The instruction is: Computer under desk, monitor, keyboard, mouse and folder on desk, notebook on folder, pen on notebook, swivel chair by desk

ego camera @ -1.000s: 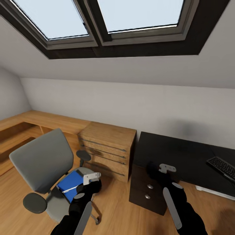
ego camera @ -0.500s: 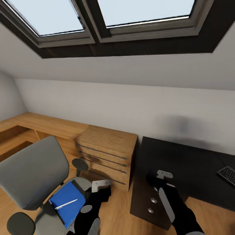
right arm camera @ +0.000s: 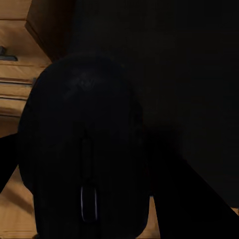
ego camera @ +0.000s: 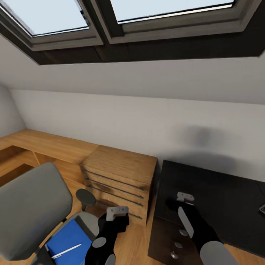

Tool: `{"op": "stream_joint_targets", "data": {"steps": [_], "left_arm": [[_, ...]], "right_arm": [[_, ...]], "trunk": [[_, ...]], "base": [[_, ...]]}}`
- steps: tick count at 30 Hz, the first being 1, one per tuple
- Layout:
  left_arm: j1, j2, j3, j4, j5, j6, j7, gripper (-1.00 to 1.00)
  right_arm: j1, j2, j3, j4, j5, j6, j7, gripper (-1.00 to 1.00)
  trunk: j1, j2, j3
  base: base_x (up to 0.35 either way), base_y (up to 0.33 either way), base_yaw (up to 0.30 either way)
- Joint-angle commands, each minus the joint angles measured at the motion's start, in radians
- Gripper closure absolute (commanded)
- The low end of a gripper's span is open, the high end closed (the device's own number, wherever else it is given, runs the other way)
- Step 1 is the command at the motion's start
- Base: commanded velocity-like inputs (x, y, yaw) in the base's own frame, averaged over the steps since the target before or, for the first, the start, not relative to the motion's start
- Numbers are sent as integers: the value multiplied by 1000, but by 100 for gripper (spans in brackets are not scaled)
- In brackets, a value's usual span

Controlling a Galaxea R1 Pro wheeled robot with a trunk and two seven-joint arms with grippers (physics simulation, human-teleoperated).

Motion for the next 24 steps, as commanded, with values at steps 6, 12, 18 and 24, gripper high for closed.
{"op": "stream_joint_targets", "data": {"steps": [6, 12, 18, 24], "left_arm": [[-1, 0, -4, -2, 11, 2, 11, -100], [-1, 0, -4, -2, 12, 2, 11, -100], [-1, 0, -7, -5, 12, 3, 11, -100], [-1, -2, -15, -16, 12, 3, 11, -100]], "right_arm": [[-85, -8, -3, 185, -17, -46, -5, 100], [-148, -17, -3, 332, -17, -88, -5, 100], [-179, -33, -3, 398, -19, -100, -5, 100], [-186, -41, -3, 412, -21, -111, -5, 100]], "trunk": [[1, -2, -2], [1, -2, -2], [1, -2, -2], [1, -2, -2]], "base": [[47, 0, 0], [2, 0, 0], [0, 0, 0], [0, 0, 0]]}}
